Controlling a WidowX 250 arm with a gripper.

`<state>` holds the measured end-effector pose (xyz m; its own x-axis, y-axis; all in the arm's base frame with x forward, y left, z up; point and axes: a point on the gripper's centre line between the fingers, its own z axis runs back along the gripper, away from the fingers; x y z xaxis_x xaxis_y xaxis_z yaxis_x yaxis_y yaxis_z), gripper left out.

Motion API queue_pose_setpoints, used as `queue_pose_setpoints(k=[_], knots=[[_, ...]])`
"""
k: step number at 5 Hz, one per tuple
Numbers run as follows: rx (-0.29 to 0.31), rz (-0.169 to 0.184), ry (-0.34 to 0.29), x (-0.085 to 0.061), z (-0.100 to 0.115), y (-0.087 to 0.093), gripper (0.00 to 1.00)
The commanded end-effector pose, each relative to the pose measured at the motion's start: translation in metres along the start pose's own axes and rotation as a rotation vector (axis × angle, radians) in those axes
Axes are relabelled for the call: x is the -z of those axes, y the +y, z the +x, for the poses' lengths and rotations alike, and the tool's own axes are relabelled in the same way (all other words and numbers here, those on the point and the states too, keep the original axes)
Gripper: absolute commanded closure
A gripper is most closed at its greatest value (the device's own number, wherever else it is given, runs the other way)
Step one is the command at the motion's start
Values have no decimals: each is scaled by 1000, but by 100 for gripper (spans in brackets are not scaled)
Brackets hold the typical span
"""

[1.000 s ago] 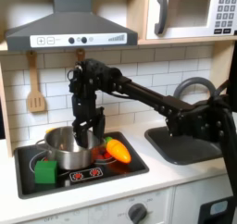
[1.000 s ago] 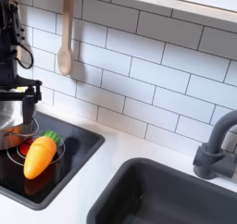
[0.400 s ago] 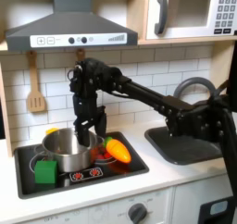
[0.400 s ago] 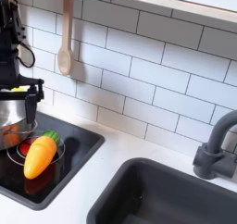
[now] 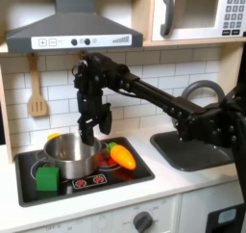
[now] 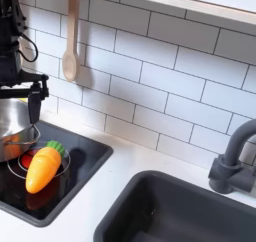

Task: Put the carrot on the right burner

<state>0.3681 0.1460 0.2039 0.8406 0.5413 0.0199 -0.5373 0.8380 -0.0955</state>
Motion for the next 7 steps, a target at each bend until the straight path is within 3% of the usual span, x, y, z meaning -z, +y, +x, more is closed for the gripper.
queue_pose_setpoints(k=[1,3,7], knots=[[0,9,2,4,2,1,0],[-4,3,-4,4,11,-3,0],[-13,23,-8,16,17,-1,0]])
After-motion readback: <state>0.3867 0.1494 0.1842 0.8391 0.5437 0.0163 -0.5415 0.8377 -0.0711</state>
